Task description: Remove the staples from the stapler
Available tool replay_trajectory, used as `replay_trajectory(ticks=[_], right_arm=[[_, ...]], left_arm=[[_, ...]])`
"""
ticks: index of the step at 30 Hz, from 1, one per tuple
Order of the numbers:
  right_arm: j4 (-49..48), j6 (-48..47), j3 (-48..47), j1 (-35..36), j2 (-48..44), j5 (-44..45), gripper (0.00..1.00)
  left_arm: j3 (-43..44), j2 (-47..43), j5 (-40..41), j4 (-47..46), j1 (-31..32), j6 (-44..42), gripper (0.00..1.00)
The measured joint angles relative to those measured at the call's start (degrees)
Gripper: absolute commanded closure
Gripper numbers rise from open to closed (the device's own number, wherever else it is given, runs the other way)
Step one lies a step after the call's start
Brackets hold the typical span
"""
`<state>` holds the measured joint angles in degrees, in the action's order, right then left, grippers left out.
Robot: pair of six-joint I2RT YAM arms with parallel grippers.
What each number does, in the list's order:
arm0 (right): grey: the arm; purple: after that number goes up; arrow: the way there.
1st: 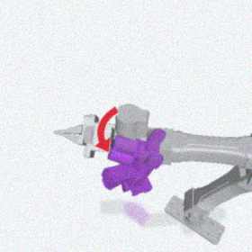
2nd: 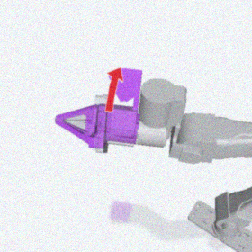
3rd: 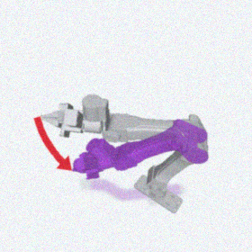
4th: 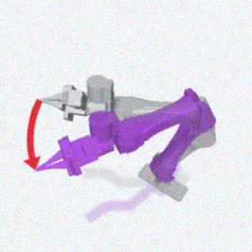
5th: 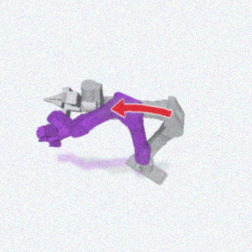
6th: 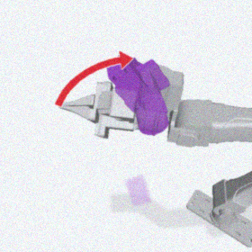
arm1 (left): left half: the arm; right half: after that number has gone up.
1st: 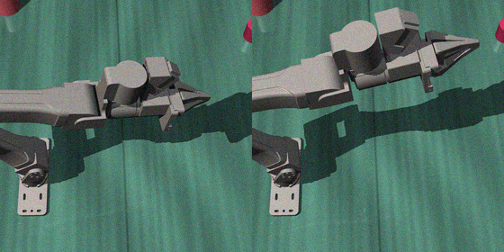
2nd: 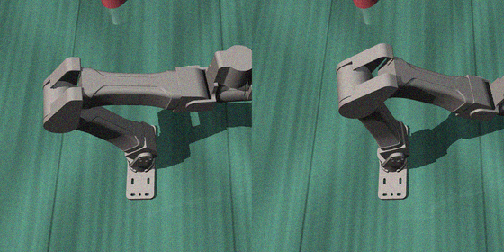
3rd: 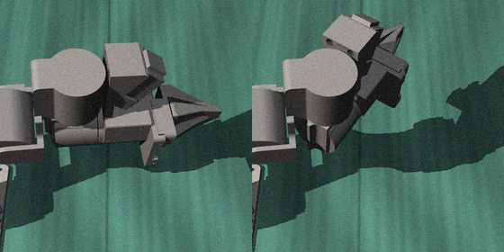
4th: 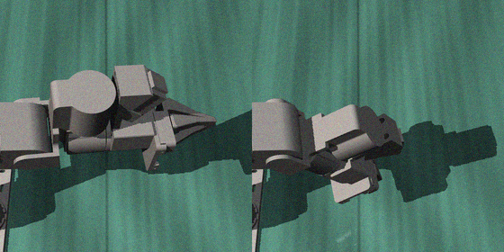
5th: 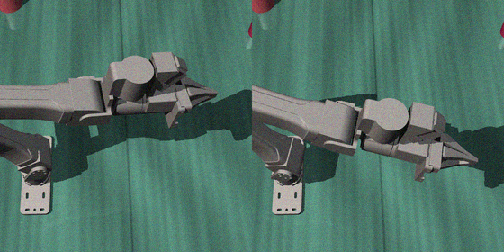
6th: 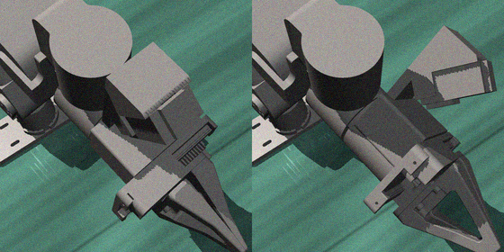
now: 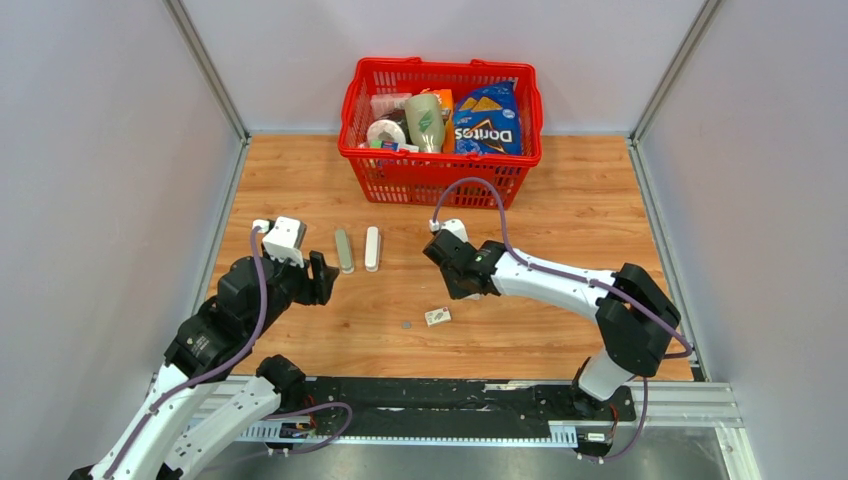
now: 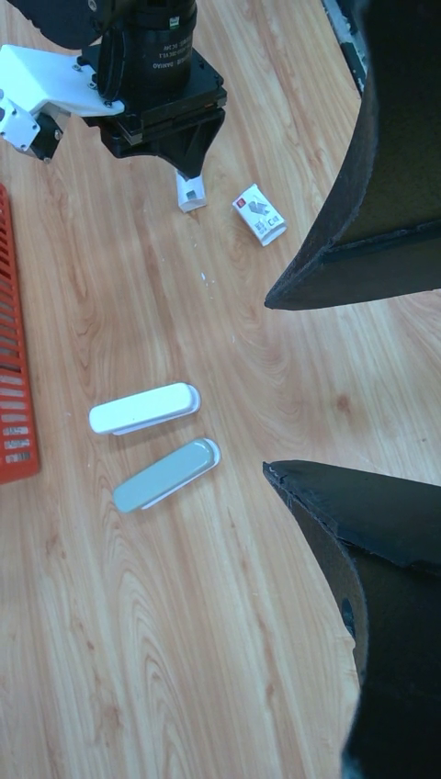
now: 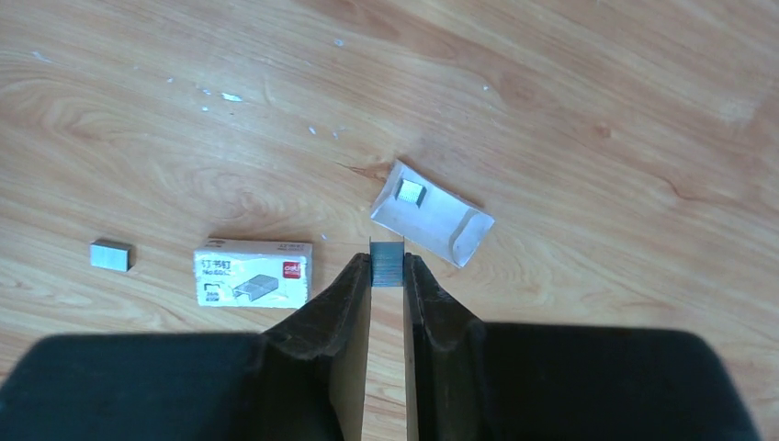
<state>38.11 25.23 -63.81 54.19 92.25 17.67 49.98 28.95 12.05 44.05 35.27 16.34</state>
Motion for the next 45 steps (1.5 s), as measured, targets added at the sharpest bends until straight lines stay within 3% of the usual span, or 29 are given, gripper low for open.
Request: replay_trajectory(ticks=[11,45], right_arm=[[-0.39,6.71,3.13,-0.94,-0.04,2.91,0.78],[-4.13,14.32,4.5,-2.54,3.26,3.48,0.79]], left_arm=[[-0.02,-0.13,-0.2,0.0,0.0,0.0,0.31],[-0.04,-0.2,-0.59,0.0,0.0,0.0,0.31]])
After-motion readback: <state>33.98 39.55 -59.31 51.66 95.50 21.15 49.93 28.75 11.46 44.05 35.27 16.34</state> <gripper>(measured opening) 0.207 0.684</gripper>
